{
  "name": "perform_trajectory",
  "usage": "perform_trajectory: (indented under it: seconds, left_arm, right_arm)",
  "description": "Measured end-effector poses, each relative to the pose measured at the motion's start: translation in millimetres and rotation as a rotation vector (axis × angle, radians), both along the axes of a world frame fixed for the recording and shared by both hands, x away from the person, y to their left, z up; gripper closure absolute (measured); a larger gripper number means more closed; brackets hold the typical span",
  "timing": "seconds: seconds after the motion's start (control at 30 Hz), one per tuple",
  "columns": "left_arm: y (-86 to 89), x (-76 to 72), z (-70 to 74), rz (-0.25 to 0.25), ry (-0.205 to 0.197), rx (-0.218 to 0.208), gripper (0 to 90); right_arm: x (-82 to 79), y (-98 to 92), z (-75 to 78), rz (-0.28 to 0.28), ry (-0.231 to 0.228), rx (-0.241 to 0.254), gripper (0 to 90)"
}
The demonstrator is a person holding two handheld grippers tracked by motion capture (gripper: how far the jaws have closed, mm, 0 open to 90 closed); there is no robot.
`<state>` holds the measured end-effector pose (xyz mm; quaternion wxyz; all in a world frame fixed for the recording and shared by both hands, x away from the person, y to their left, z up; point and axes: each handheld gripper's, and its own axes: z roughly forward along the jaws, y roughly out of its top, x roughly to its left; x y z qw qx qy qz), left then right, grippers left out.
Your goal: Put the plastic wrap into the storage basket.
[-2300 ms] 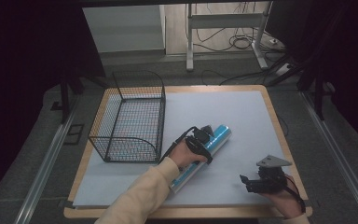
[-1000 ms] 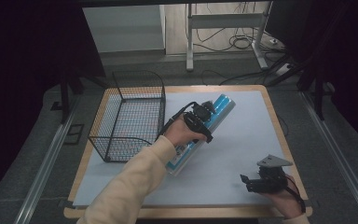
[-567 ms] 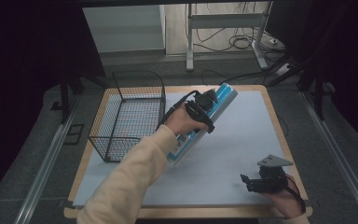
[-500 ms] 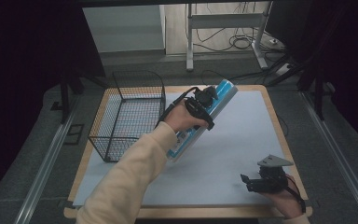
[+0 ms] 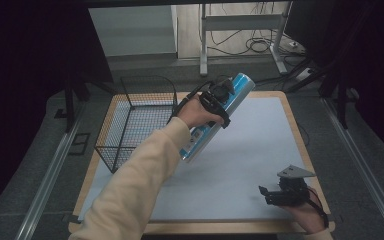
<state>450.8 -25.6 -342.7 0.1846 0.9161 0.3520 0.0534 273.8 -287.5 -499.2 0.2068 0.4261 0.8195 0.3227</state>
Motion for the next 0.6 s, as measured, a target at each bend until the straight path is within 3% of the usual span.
perform_trajectory:
  seconds: [0.23, 0.4, 0.6]
  left_arm:
    - [1.0, 7.3, 11.3, 0.005, -0.037, 0.029, 31.6]
    - [4.6, 12.3, 17.6, 0.018, -0.035, 0.020, 31.6]
    - [10.6, 17.6, 28.1, 0.035, -0.073, 0.034, 31.6]
  right_arm:
    - [0.6, -0.7, -0.4, 0.001, 0.002, -0.005, 12.3]
    - [0.8, -0.7, 0.2, 0.001, 0.002, -0.005, 12.3]
    - [1.0, -1.7, 0.2, -0.002, -0.002, -0.007, 12.4]
